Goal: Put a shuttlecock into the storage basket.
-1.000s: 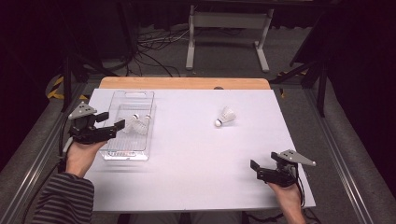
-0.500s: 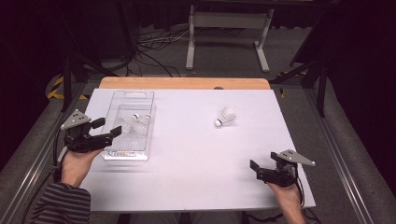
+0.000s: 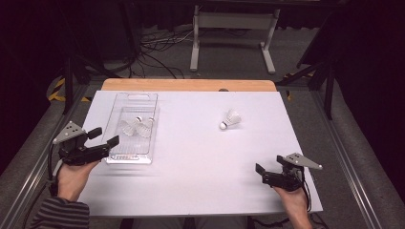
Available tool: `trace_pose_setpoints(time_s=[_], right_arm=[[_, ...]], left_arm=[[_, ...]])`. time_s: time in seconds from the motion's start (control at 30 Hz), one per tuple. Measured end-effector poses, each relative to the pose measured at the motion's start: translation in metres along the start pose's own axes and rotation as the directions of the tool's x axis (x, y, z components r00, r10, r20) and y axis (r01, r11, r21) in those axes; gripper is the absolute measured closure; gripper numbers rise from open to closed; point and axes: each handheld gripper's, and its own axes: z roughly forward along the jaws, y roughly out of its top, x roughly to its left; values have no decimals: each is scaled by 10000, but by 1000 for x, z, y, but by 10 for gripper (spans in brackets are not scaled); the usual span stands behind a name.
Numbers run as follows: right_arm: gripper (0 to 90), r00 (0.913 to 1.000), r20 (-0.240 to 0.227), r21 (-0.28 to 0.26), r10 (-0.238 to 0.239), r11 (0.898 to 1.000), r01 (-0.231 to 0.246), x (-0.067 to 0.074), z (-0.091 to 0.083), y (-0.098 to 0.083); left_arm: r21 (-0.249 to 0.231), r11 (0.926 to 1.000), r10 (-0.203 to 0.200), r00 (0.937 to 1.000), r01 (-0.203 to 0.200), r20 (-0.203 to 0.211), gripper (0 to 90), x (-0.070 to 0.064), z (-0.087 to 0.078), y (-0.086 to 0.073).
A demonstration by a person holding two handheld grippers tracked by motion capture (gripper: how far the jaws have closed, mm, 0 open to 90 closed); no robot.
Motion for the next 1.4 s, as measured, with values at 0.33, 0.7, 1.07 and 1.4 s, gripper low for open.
trace_pose_setpoints(time_s=[0.33, 0.7, 1.07, 1.4], right_arm=[[63, 10000, -2, -13, 29, 10000, -29, 0, 0, 0], [63, 10000, -6, -25, 35, 10000, -35, 0, 0, 0], [63, 10000, 1, -33, 23, 10000, -23, 0, 0, 0], [63, 9999, -97, -33, 42, 10000, -42, 1, 0, 1]], left_arm=[[-413, 9989, -241, 9997, 241, -11, 247, -1, -11, -15], [-682, 9970, -378, 9993, 373, -49, 245, -2, -19, -34], [-914, 9950, -416, 9989, 395, -211, 241, -2, -25, -51], [-1141, 9927, -435, 9980, 380, -456, 241, 2, -30, -66]])
